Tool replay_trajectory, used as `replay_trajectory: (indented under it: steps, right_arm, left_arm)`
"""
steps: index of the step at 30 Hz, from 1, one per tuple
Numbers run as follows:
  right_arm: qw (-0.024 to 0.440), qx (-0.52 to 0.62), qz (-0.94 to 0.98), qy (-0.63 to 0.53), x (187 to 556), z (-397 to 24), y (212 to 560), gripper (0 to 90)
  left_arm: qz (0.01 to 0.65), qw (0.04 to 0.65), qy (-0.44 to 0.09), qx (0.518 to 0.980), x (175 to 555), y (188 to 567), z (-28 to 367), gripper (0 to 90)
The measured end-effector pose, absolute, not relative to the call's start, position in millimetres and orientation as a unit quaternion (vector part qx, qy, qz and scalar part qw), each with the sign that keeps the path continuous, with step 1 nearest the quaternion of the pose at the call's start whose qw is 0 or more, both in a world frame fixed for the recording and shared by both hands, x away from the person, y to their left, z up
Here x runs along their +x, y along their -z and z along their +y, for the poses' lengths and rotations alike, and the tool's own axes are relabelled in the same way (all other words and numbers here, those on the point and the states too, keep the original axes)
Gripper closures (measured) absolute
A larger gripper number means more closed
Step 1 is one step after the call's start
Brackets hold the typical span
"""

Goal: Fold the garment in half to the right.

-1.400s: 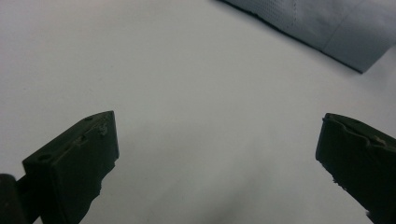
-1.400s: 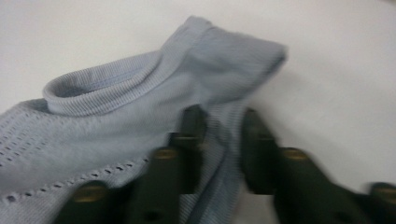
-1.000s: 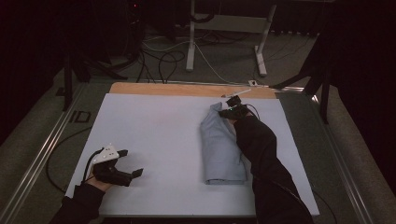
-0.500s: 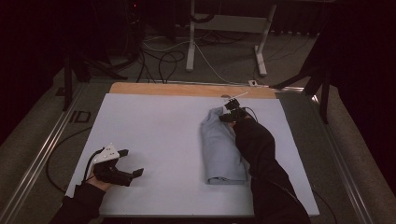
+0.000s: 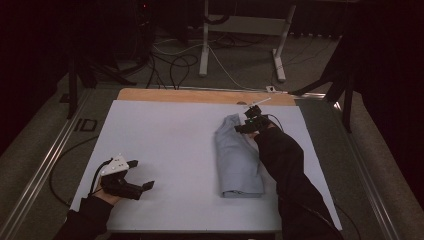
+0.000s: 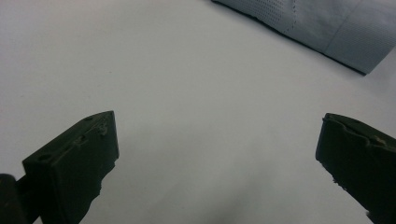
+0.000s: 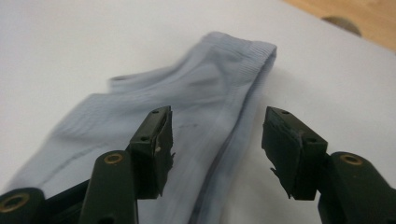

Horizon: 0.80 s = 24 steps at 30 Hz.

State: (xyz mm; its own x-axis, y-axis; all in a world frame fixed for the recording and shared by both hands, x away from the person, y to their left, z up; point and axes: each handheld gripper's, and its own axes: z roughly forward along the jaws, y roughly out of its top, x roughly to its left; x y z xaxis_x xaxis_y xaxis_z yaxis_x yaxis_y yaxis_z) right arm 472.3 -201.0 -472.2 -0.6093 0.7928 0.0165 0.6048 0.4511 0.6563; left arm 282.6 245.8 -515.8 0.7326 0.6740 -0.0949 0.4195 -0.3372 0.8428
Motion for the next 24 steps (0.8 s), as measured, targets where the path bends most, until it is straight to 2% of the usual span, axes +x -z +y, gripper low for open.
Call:
replay_trajectory:
  steps: [6,16,19,20,23,24]
  right_arm:
    - [0.137,0.38,0.848,-0.342,435.0,-196.0,456.0,43.1]
    - [0.103,0.329,0.863,-0.369,363.5,-194.0,453.0,47.5]
    - [0.095,0.321,0.862,-0.38,342.0,-198.0,459.4,51.1]
    - [0.088,0.313,0.863,-0.387,334.8,-198.2,461.9,55.9]
    - [0.077,0.301,0.867,-0.39,317.7,-195.9,470.6,59.7]
    - [0.079,0.296,0.869,-0.39,313.6,-194.6,472.9,64.1]
  left_arm:
    - [0.339,0.464,-0.139,0.807,282.4,515.5,245.9,0.2]
    - [0.338,0.461,-0.14,0.808,282.4,515.6,245.4,0.2]
    - [0.336,0.459,-0.141,0.81,282.4,516.1,244.3,0.2]
    - [0.337,0.459,-0.14,0.81,282.8,516.1,244.5,0.2]
    - [0.337,0.46,-0.141,0.81,282.4,516.2,244.1,0.2]
    - [0.336,0.459,-0.141,0.81,282.6,516.2,244.1,0.2]
